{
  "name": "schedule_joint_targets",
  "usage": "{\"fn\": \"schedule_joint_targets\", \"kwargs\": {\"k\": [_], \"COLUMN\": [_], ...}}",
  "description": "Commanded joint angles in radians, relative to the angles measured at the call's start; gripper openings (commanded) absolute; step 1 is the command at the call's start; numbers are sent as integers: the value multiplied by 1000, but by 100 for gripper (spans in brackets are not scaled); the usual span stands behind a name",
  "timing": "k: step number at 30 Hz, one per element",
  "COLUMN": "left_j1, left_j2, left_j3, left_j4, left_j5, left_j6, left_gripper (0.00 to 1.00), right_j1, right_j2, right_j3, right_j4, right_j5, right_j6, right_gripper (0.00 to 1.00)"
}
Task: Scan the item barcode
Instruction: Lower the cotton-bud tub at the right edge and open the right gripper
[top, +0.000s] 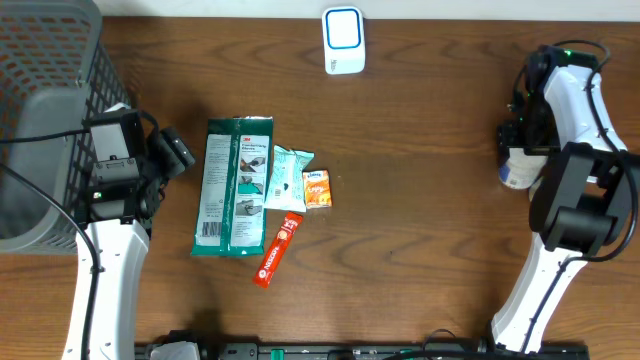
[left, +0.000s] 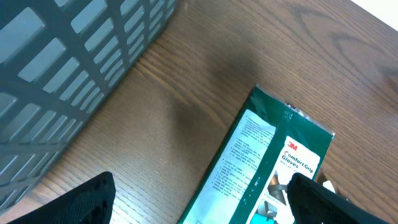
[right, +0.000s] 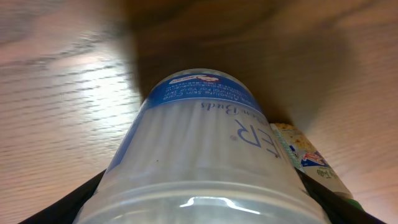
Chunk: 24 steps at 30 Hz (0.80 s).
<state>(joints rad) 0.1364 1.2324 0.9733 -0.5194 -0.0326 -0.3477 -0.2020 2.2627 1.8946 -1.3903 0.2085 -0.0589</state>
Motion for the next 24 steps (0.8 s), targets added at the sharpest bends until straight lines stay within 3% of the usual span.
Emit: {"fn": "schedule_joint_targets", "kwargs": {"k": [1,10,14,16,18,21,22,24], "left_j1": [3,3,3,3,3,3,3,3], "left_j2": [-9,-9,-9,-9,-9,-9,-9,-9], "left_j3": [26,26,26,26,26,26,26,26], "left_j4": [0,0,0,0,0,0,0,0], "left_j5": [-13,-13,-13,-13,-13,-13,-13,-12], "left_j6": [-6,-6,-6,-6,-6,-6,-6,-6], "left_gripper": [88,88,88,88,88,88,88,88], "right_j1": [-39,-121,-154,-167,-177,-189,-190,-193], "right_j2": [16,16,16,16,16,16,16,16], "right_j3": [-9,-9,-9,-9,-9,-9,-9,-9], "right_j4": [-9,-6,29,55,73,95,100,105], "right_j5": [42,42,41,29,1,-39,-47,-49], "right_j6": [5,6,6,6,6,6,6,5], "right_gripper": [5,5,11,33,47,93,99,99]}}
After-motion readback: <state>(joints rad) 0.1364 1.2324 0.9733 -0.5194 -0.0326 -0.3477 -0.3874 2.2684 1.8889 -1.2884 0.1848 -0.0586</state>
